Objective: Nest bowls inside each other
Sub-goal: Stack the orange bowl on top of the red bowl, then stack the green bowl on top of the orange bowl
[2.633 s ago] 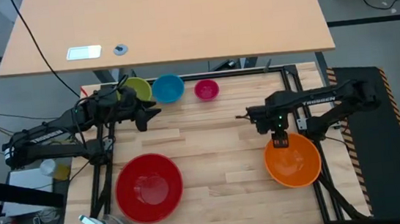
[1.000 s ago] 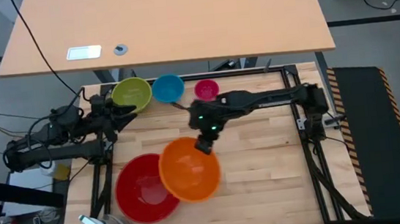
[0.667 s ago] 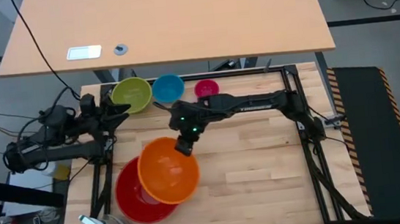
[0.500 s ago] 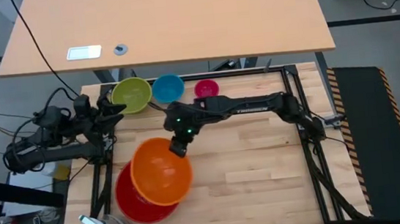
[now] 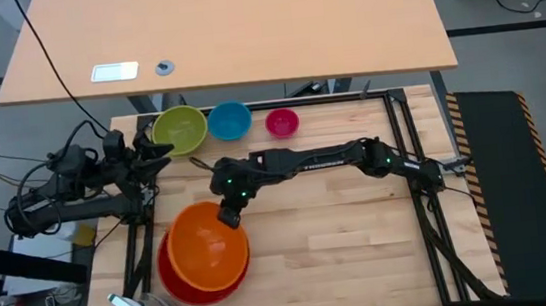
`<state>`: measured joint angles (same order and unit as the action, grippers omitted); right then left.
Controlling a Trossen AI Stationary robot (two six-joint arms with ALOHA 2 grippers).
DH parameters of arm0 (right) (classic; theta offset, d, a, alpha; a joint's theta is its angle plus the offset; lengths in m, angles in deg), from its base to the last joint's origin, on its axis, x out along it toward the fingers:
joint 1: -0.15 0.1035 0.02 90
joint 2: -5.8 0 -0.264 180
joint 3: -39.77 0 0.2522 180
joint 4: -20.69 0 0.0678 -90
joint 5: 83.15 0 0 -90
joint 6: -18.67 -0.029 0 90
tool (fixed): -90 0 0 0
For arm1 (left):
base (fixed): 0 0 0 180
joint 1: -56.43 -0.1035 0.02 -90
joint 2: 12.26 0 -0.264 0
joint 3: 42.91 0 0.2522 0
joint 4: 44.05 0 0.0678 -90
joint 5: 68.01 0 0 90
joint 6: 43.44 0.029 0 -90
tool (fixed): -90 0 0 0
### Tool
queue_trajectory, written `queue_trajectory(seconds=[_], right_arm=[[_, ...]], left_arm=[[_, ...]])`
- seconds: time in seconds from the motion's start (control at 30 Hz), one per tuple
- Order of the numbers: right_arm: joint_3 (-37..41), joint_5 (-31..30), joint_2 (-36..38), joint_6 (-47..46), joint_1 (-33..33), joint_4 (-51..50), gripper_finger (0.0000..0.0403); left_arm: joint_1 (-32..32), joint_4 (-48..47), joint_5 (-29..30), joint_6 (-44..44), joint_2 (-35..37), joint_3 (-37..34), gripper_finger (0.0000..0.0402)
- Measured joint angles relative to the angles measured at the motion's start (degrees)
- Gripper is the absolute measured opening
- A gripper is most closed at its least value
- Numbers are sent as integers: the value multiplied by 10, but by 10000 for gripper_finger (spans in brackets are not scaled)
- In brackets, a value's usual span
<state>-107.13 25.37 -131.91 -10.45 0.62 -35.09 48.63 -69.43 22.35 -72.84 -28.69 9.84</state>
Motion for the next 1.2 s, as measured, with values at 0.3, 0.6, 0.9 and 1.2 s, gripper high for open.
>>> queue_trajectory(seconds=[0.3,0.6,0.9,1.2], right_arm=[[1,-8,0,25,-7,-41,71],[1,42,5,30,-15,-44,199],[1,-35,65,57,-35,-153,221],[1,-135,113,132,-58,-232,219]], left_arm=[[0,2,26,-1,0,0,240],[0,-9,27,-25,-1,0,240],[-1,-140,67,-81,-48,0,240],[-55,-285,135,-116,-118,0,230]])
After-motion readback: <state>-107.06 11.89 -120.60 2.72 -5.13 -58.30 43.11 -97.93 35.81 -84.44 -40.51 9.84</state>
